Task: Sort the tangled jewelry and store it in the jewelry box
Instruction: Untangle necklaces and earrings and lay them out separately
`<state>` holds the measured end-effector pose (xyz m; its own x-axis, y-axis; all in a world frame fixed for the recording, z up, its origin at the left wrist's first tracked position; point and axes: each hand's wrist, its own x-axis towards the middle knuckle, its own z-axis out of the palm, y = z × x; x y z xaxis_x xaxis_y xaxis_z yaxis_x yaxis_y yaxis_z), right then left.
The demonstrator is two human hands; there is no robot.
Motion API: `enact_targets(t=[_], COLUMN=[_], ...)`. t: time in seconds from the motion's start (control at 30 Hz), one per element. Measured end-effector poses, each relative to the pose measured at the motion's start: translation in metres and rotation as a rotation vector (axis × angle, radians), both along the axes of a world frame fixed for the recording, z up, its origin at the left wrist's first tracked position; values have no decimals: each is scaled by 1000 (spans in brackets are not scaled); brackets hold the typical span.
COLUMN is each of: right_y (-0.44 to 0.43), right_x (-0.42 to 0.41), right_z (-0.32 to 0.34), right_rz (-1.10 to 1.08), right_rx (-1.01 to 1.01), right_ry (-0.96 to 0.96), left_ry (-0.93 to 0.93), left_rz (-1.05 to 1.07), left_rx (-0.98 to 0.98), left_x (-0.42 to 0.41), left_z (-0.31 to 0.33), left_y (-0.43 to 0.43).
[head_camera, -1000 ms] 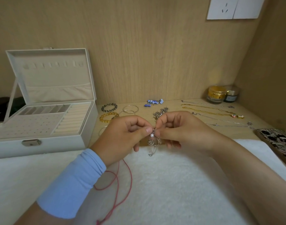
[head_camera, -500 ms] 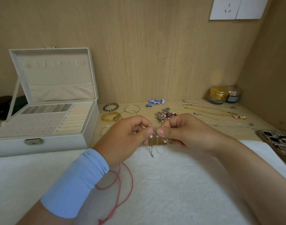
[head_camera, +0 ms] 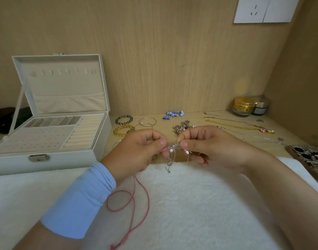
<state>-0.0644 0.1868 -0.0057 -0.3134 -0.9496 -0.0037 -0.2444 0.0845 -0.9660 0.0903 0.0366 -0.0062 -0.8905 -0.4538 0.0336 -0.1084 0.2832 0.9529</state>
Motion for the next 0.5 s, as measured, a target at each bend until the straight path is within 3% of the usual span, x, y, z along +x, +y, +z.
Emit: enact_targets(t=[0.23,0.5], right_y=[1,1], right_x=[3,8], right_z=[3,3], right_rz=[18,37], right_rx=[0,64], right_ry=[-14,46], left_ry=[-144,-137], left_rz=[-77,-121], left_rx=[58,-77], left_x=[3,3], left_z=[2,0], left_y=[1,1])
